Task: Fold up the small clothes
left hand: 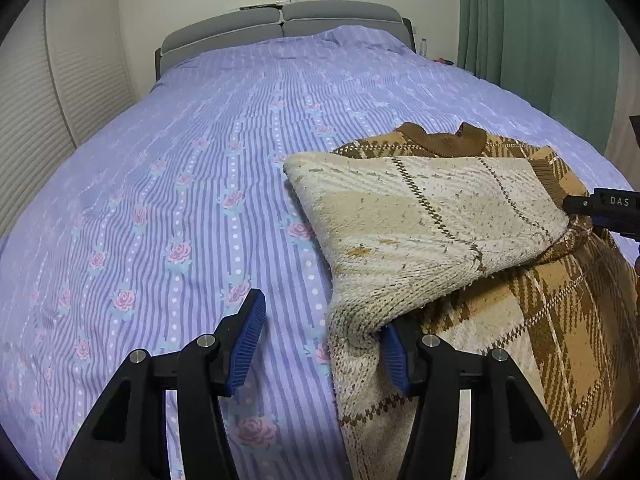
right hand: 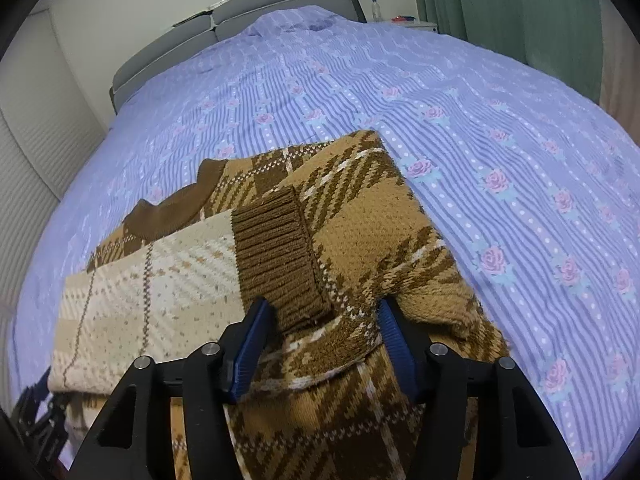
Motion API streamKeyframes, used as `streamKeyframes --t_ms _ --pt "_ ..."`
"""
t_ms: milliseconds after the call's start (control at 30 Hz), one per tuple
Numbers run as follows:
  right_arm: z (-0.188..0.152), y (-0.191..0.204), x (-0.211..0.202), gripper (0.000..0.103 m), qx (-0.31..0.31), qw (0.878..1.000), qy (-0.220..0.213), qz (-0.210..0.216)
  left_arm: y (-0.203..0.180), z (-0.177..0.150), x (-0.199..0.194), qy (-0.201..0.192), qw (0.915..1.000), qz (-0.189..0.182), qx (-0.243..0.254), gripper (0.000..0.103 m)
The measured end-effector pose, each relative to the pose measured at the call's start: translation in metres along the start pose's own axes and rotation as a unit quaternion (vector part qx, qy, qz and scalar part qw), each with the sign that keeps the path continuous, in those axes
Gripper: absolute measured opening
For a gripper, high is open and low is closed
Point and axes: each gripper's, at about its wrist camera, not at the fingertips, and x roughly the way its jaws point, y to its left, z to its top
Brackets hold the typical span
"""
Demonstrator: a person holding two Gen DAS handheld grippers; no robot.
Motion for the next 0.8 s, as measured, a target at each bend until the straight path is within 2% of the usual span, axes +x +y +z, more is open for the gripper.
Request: streamKeyframes --t_ms 167,233,267,400,567,633,700,767,800 --pt "0.003 0.015 0.004 0.049 -0.041 0.999 0.005 -0.031 0.003 -0.002 -0.001 0.003 0.9999 -0.002 -0.014 0.055" --pt "0.002 0.021 0.003 0.036 -0.066 0.997 0.001 -0.041 0.003 -0.003 -0.002 0.004 0.9998 -0.004 -0.018 0.055" --pt "0.002 0.022 0.001 0.035 -0.071 0.996 -0.002 -0.046 0.004 -0.003 -0.003 0.005 0.9998 -0.004 -0.021 0.055" --pt "0.004 0.012 -0.020 0.014 -0.050 0.998 -0.024 -0.037 0.003 -0.002 -0.007 0.003 0.9998 -0.004 -0.020 0.055" --pt "0.002 -0.007 -0.033 0.016 -0.017 0.999 -0.033 0.000 0.004 -0.003 -0.005 0.005 0.9996 -0.005 -0.026 0.055" --pt "0.001 -0.012 -0.026 0.028 0.005 1.000 -0.010 0.015 0.004 -0.003 -0.006 0.005 0.9997 -0.003 -0.024 0.055" --pt "-0.001 -0.014 -0.022 0.029 0.018 0.999 -0.004 0.030 0.004 -0.003 -0.005 0.006 0.9998 -0.003 -0.021 0.055" --pt "-0.001 -0.009 -0.021 0.031 0.006 1.000 -0.013 0.021 0.003 -0.003 -0.005 0.006 0.9998 -0.002 -0.017 0.055" --pt "-0.002 -0.006 -0.022 0.035 0.001 1.000 -0.014 0.020 0.003 -0.003 -0.005 0.006 0.9999 -0.002 -0.015 0.055"
